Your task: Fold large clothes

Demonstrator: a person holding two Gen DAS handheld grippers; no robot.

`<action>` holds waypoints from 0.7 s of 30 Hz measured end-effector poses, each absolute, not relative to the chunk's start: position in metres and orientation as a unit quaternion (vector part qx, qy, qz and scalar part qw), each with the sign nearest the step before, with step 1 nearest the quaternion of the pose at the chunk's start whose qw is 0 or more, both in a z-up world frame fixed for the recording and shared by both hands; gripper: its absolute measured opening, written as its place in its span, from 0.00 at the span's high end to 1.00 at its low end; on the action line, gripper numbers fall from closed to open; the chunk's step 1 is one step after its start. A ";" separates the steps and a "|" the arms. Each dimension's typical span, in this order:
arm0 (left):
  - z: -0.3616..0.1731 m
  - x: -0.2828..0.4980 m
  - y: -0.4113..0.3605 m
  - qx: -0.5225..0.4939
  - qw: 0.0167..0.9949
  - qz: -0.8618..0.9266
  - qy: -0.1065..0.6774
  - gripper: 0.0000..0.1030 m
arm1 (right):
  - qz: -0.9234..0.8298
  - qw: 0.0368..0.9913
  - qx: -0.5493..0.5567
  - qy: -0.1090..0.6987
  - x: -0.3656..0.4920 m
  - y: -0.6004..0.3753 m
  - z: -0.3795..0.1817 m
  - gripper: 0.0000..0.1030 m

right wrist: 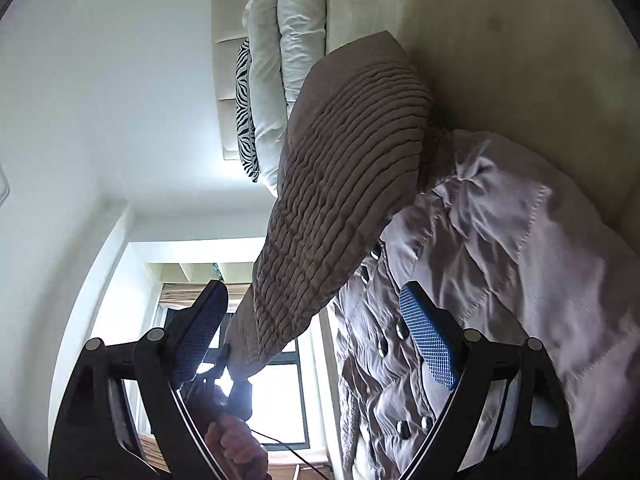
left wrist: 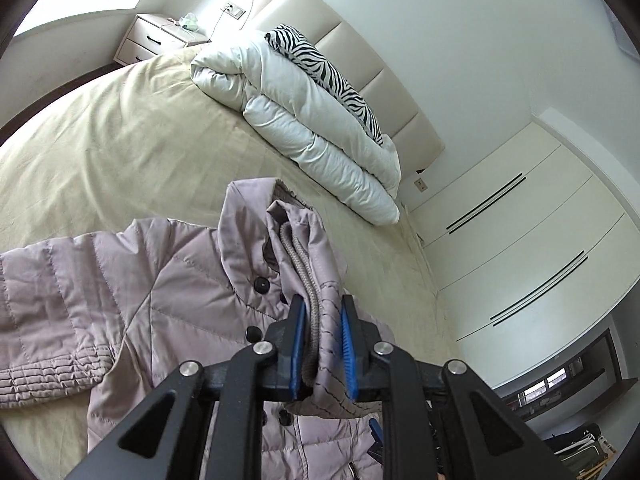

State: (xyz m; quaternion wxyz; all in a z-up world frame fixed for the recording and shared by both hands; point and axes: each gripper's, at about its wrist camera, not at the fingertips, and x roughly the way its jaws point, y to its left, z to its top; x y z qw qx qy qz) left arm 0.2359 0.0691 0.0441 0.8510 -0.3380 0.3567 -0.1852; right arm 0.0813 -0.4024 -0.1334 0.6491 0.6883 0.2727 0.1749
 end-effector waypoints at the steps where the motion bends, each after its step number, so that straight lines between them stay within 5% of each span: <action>1: 0.043 0.237 0.074 -0.342 0.851 -0.183 0.353 0.82 | 0.168 0.643 0.694 0.277 0.094 -0.402 -0.140 0.14; 6: 0.033 0.243 0.096 -0.347 0.854 -0.166 0.349 0.82 | 0.121 0.634 0.711 0.278 0.134 -0.399 -0.172 0.14; 21: -0.075 0.270 0.093 -0.358 0.821 -0.124 0.427 0.82 | 0.043 0.699 0.677 0.225 0.166 -0.480 -0.153 0.19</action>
